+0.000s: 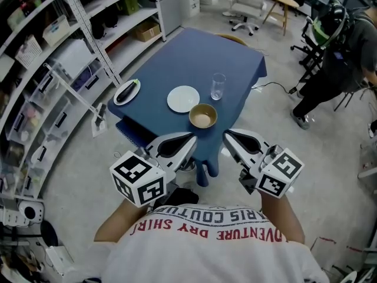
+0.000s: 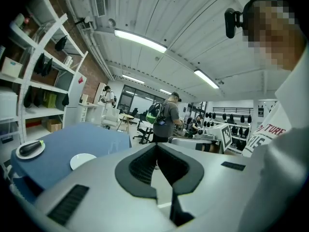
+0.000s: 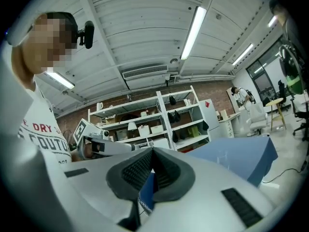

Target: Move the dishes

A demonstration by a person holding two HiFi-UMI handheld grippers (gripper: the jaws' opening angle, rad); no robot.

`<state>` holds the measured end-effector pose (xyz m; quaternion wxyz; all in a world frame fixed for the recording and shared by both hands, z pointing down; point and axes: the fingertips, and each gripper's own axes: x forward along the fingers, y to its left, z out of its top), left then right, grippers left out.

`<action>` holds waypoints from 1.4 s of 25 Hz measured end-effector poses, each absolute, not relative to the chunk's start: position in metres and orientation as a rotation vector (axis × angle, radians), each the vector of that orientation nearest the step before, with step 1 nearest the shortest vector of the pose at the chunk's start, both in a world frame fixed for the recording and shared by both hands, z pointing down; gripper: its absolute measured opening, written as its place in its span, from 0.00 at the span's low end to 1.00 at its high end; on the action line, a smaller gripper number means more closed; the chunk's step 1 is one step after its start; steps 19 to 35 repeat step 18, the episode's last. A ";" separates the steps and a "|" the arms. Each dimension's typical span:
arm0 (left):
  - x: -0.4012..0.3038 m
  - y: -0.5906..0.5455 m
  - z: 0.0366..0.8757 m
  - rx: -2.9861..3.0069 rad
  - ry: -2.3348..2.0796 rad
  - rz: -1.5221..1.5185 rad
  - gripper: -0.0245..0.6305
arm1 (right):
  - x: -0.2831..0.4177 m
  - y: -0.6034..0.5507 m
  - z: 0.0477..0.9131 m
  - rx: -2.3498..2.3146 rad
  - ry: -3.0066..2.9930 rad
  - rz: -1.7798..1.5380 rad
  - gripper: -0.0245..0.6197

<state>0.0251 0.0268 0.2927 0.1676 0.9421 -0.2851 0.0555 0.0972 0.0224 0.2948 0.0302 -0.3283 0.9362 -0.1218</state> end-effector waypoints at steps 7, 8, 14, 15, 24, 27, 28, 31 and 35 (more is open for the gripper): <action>0.040 0.026 0.291 2.691 -0.790 0.168 0.08 | 0.113 0.025 0.288 -1.053 2.880 -0.334 0.07; 0.045 0.027 0.290 2.695 -0.786 0.172 0.08 | 0.117 0.026 0.288 -1.055 2.877 -0.333 0.07; 0.042 0.025 0.296 2.701 -0.779 0.186 0.08 | 0.118 0.024 0.292 -1.075 2.873 -0.315 0.07; 0.042 0.024 0.297 2.700 -0.782 0.189 0.08 | 0.119 0.023 0.293 -1.078 2.873 -0.314 0.07; 0.042 0.022 0.298 2.695 -0.793 0.199 0.08 | 0.121 0.022 0.294 -1.083 2.877 -0.316 0.07; 0.042 0.022 0.298 2.695 -0.793 0.199 0.08 | 0.121 0.022 0.294 -1.083 2.877 -0.316 0.07; 0.042 0.022 0.298 2.695 -0.793 0.199 0.08 | 0.121 0.022 0.294 -1.083 2.877 -0.316 0.07; 0.042 0.022 0.298 2.695 -0.793 0.199 0.08 | 0.121 0.022 0.294 -1.083 2.877 -0.316 0.07; 0.042 0.022 0.298 2.695 -0.793 0.199 0.08 | 0.121 0.022 0.294 -1.083 2.877 -0.316 0.07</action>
